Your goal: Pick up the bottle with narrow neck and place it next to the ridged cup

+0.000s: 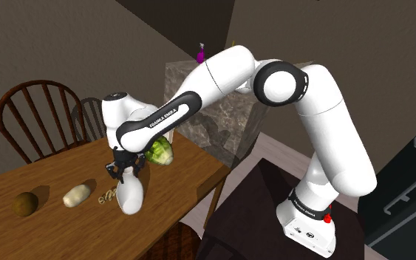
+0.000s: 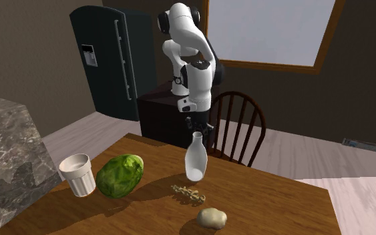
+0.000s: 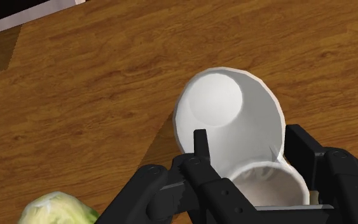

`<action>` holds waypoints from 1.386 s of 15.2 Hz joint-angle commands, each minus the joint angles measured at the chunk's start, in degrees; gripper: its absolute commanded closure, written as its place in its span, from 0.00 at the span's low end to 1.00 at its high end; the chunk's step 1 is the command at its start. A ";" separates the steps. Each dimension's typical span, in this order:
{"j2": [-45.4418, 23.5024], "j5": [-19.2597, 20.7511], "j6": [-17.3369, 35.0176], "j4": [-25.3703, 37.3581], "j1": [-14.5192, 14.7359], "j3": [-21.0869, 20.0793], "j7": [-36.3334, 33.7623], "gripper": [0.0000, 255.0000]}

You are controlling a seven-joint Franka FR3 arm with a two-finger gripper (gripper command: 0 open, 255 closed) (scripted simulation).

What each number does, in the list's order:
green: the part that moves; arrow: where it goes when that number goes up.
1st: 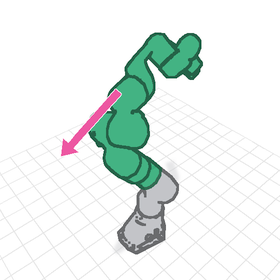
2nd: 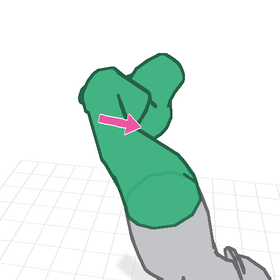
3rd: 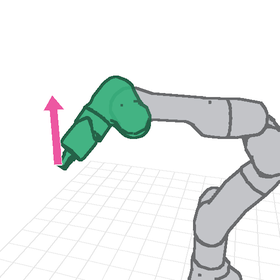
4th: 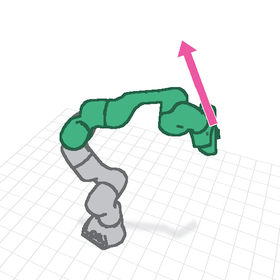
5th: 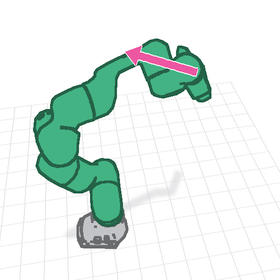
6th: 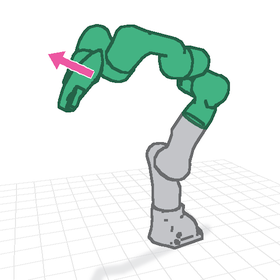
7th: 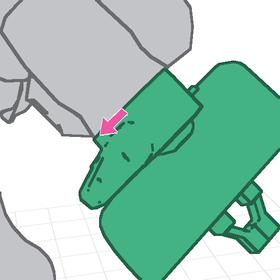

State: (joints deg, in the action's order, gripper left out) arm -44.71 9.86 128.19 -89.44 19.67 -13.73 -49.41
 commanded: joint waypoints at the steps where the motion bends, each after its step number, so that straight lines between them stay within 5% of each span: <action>1: 0.94 -0.20 -1.07 0.14 -0.08 -0.18 0.06 1.00; 21: 9.80 -2.26 -11.43 1.75 -1.09 -1.77 0.90 1.00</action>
State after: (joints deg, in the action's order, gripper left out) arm -35.35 7.70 117.27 -87.78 18.61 -15.42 -48.52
